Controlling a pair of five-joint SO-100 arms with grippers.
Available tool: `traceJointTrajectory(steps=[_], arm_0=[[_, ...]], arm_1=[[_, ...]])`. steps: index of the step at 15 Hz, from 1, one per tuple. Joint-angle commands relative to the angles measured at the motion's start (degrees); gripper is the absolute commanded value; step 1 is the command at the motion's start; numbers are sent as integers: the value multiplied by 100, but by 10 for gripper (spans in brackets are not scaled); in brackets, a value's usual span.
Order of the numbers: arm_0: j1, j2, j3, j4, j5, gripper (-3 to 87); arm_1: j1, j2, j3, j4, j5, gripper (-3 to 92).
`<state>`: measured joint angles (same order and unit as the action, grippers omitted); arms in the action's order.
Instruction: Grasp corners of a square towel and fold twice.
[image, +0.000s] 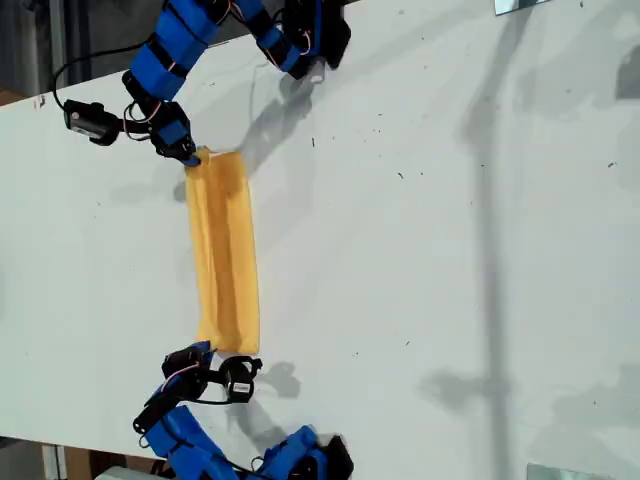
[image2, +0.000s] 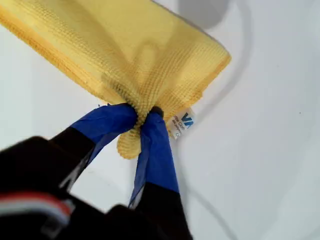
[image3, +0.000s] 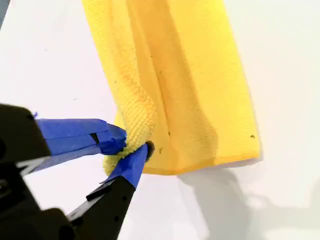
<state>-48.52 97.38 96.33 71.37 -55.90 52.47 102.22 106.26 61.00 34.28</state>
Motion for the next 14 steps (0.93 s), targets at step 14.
traceJointTrajectory(steps=[14], arm_0=[[149, 492, -44, 650, 0, 144]], arm_1=[[-721, 729, 615, 149, 246, 255]])
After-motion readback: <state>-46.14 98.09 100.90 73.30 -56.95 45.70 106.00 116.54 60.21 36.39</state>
